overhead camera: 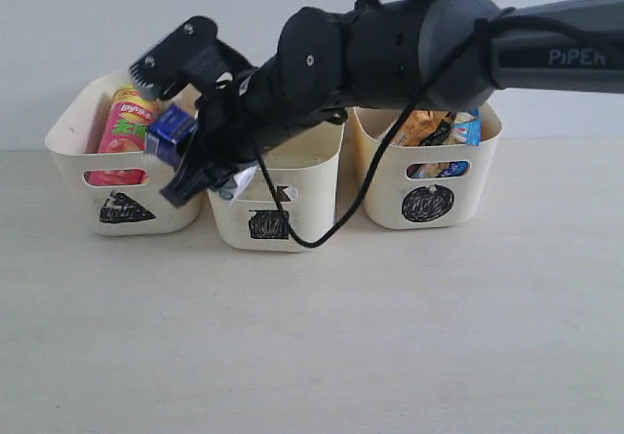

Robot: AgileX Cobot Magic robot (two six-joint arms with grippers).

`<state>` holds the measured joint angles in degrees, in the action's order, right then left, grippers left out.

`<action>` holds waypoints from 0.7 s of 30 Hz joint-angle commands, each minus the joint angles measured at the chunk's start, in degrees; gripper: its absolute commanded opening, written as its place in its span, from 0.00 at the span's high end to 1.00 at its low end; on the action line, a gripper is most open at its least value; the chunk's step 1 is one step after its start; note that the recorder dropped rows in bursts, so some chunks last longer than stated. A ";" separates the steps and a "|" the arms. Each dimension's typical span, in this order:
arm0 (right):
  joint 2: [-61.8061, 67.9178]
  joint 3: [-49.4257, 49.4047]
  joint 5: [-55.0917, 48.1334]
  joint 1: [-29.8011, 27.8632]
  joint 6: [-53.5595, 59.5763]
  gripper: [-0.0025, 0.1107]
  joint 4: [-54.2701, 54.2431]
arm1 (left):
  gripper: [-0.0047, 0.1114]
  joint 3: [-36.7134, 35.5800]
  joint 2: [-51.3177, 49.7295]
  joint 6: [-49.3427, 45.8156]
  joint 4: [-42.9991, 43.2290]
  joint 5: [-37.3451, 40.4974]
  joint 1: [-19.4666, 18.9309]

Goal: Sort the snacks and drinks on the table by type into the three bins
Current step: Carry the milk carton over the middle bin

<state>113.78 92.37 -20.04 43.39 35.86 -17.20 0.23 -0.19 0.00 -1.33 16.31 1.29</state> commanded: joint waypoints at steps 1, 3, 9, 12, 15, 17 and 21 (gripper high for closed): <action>-1.16 0.33 12.40 -1.89 -4.95 0.97 -0.29 | 0.92 -0.23 0.19 0.30 -0.61 -0.35 -0.06; -1.16 0.33 15.76 -2.22 -5.56 0.97 -0.29 | 0.92 -0.23 0.19 0.30 -0.61 -0.35 -0.06; -1.06 0.33 22.97 -3.30 -5.56 0.97 -0.29 | 0.92 -0.23 0.19 0.30 -0.61 -0.35 -0.06; -0.18 0.33 26.95 -3.92 -5.68 0.97 -0.67 | 0.92 -0.23 0.19 0.30 -0.61 -0.35 -0.06; 1.79 0.33 30.86 -4.43 -6.82 0.97 -0.67 | 0.92 -0.23 0.19 0.30 -0.61 -0.35 -0.06; 3.60 0.33 33.72 -4.76 -7.45 0.97 -0.67 | 0.92 -0.23 0.19 0.30 -0.61 -0.35 -0.06; 6.97 0.33 38.97 -5.13 -8.21 0.97 -4.65 | 0.92 -0.23 0.19 0.30 -0.61 -0.35 -0.06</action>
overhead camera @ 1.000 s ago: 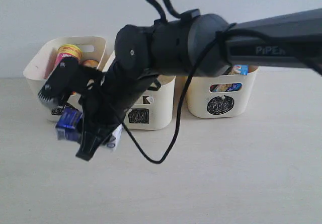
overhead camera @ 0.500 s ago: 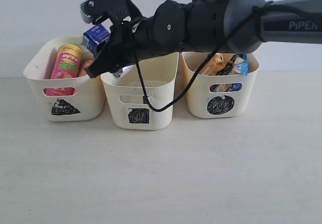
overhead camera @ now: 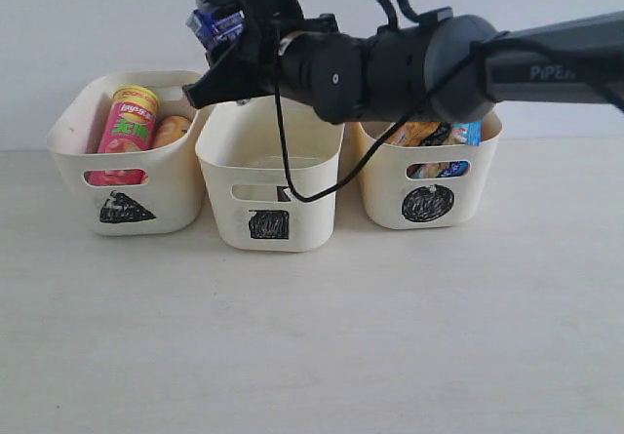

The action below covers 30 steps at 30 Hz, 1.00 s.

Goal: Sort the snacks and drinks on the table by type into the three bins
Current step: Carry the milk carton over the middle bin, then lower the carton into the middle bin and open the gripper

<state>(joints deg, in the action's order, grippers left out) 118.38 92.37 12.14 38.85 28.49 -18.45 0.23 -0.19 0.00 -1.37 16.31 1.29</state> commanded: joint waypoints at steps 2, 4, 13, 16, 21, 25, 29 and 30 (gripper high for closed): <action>3.79 0.33 8.68 -0.62 -0.74 0.97 -4.94 | 0.92 -0.23 0.19 0.30 -0.58 -0.35 -0.06; 4.98 0.33 9.95 -0.62 -0.74 0.97 -4.94 | 0.92 -0.23 0.19 0.30 -0.58 -0.35 -0.06; 8.34 0.33 12.26 -0.62 -0.72 0.97 -8.47 | 0.92 -0.23 0.19 0.30 -0.58 -0.35 -0.06; 8.68 0.33 12.03 -0.62 -0.99 0.97 -9.04 | 0.92 -0.23 0.19 0.30 -0.58 -0.35 -0.06; 9.03 0.33 11.28 -0.62 -1.53 0.87 -9.79 | 0.92 -0.23 0.19 0.30 -0.58 -0.35 -0.06; 9.03 0.33 10.77 -0.62 -1.63 0.52 -9.79 | 0.92 -0.23 0.19 0.30 -0.58 -0.35 -0.06; 9.03 0.33 10.49 -0.62 -1.63 0.25 -10.07 | 0.92 -0.23 0.19 0.30 -0.58 -0.35 -0.06; 9.03 0.33 10.49 -0.62 -1.63 0.25 -10.69 | 0.92 -0.23 0.19 0.30 -0.58 -0.35 -0.06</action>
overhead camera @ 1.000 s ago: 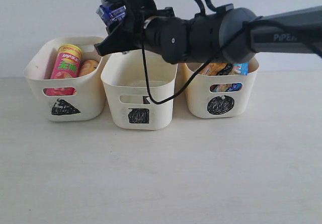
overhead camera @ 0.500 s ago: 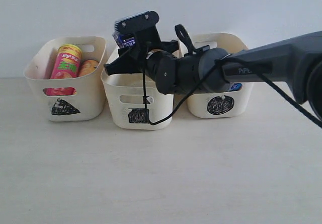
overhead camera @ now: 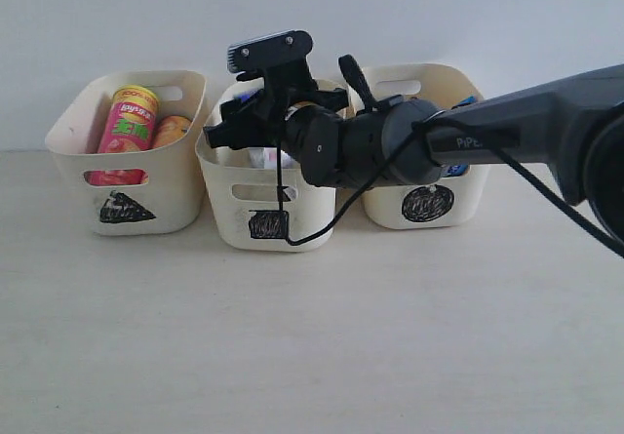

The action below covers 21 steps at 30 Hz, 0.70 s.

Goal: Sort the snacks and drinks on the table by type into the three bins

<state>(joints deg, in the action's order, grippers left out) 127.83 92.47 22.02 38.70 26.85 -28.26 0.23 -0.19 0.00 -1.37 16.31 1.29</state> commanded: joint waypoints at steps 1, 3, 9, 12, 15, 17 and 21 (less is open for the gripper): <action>-0.42 0.23 0.61 -0.47 0.01 0.25 -1.21 | 0.92 -0.23 0.19 0.30 -0.58 -0.35 -0.06; -0.42 0.23 0.35 -0.47 0.01 0.25 -1.49 | 0.92 -0.23 0.19 0.30 -0.58 -0.35 -0.06; -0.86 0.23 -1.91 -0.47 0.90 0.33 -1.49 | 0.92 -0.23 0.19 0.30 -0.58 -0.35 -0.06; -1.79 0.23 -5.00 -0.47 2.19 0.49 -1.49 | 0.92 -0.23 0.19 0.30 -0.58 -0.35 -0.06; -2.68 0.23 -9.21 -0.47 3.80 0.70 -1.49 | 0.92 -0.23 0.19 0.30 -0.58 -0.35 -0.06; -3.43 0.23 -12.19 -0.47 5.58 0.88 -1.26 | 0.92 -0.23 0.19 0.30 -0.58 -0.35 -0.06; -5.05 0.23 -17.42 -0.47 8.58 0.98 -1.26 | 0.92 -0.23 0.19 0.30 -0.58 -0.35 -0.06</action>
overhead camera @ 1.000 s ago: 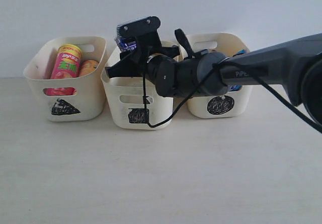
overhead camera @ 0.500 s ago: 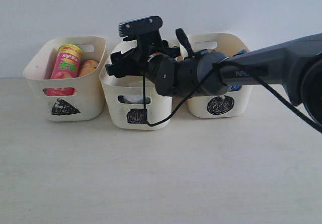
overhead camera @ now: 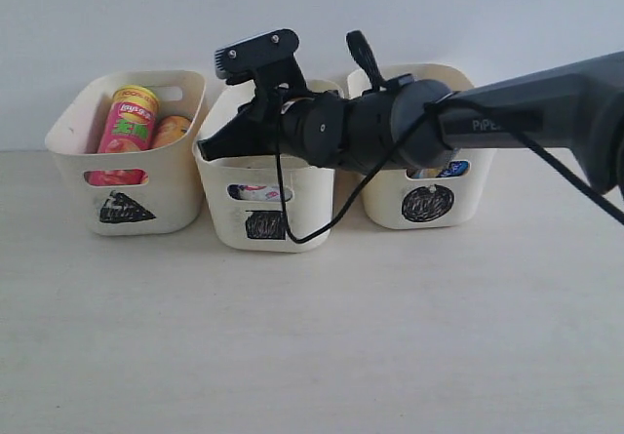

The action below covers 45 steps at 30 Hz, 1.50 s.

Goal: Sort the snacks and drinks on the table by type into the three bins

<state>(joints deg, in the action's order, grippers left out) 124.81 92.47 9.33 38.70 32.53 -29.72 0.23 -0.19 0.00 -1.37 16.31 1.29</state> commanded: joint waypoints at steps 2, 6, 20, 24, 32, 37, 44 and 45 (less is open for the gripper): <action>-3.17 0.23 -7.90 -0.47 2.89 0.98 0.20 | 0.92 -0.23 0.19 0.30 -0.58 -0.35 -0.06; -5.89 0.23 -16.60 -0.47 2.89 0.98 0.20 | 0.92 -0.23 0.19 0.30 -0.58 -0.35 -0.06; -19.40 0.23 -58.37 -0.47 0.42 0.98 13.33 | 0.92 -0.23 0.19 0.30 -0.58 -0.25 -0.06; -20.88 0.23 -68.64 -0.47 -6.80 0.98 24.53 | 0.92 -0.23 0.19 0.30 -0.58 -0.25 -0.06; -26.89 0.23 -75.16 -13.83 -17.57 0.98 30.23 | 0.92 -0.23 0.19 0.30 -0.58 -0.25 -0.06; -30.13 -3.40 -74.82 -25.85 -20.47 0.98 29.72 | 0.92 -0.23 0.19 0.30 -0.58 -0.25 -0.06; -39.64 -19.51 -60.85 -34.67 -23.52 0.98 29.72 | 0.92 -0.23 0.19 0.30 -0.58 -0.25 -0.06; -40.97 -21.30 -59.68 -35.69 -23.52 0.98 29.72 | 0.92 -0.23 0.19 0.30 -0.58 -0.25 -0.06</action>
<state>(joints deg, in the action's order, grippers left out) 87.54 75.60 -54.57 5.43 9.56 0.00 0.23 -0.19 0.00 -1.37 16.31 1.29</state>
